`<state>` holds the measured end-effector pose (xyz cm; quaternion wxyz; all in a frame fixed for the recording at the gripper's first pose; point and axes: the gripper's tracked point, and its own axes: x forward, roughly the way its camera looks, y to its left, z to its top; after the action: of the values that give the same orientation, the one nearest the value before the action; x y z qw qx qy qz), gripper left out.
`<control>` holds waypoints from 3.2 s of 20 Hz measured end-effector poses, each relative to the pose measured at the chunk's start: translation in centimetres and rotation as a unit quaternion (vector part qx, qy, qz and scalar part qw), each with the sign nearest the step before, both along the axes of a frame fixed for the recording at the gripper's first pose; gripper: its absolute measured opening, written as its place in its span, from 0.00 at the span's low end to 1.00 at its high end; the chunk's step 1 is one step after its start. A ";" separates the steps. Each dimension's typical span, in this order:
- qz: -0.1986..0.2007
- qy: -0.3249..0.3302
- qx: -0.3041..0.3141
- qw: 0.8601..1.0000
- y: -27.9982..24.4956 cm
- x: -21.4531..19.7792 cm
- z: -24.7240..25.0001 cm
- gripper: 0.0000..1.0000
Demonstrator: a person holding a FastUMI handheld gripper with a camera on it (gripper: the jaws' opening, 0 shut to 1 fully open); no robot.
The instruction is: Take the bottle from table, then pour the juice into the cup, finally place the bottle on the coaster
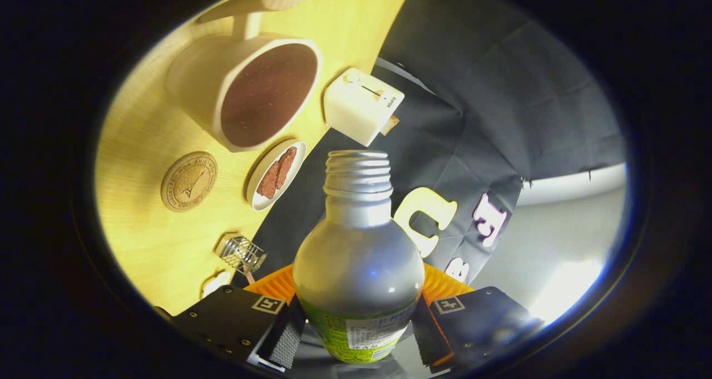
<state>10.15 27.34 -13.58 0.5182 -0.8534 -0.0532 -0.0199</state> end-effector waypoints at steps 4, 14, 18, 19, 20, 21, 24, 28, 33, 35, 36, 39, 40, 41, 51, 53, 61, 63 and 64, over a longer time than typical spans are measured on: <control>-0.003 -0.001 0.075 0.997 -1.2 0.1 -0.2 0.81; -0.045 0.015 0.266 0.963 -4.4 0.9 -1.5 0.81; -0.052 0.021 0.332 0.942 -5.1 1.1 -2.0 0.81; -0.054 0.022 0.348 0.936 -5.2 1.2 -2.1 0.81; -0.055 0.024 0.365 0.929 -5.3 1.2 -2.2 0.81; -0.058 0.028 0.378 0.924 -5.4 1.2 -2.3 0.81; -0.058 0.031 0.414 0.908 -5.6 1.1 -2.4 0.82; -0.062 0.039 0.470 0.880 -6.1 1.2 -2.9 0.82; -0.050 0.060 0.569 0.818 -6.0 1.5 -3.2 0.81; -0.048 0.081 0.616 0.782 -5.7 1.6 -3.5 0.81; -0.045 0.092 0.639 0.762 -5.4 1.7 -3.6 0.81; -0.027 0.107 0.705 0.700 -4.9 1.7 -3.3 0.81; -0.023 0.117 0.726 0.677 -4.7 1.6 -3.5 0.81; -0.019 0.133 0.745 0.654 -4.2 1.6 -3.6 0.82; 0.018 0.163 0.856 0.490 -4.2 3.5 -1.4 0.81; 0.017 0.162 0.854 0.494 -4.0 3.9 -1.6 0.81; 0.004 0.149 0.853 0.500 -4.3 5.8 -4.5 0.81; 0.003 0.144 0.851 0.505 -4.2 6.5 -5.5 0.82; 0.002 0.143 0.849 0.508 -4.2 6.7 -6.0 0.82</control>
<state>16.85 23.12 -19.61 0.9958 0.0040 0.0618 0.0679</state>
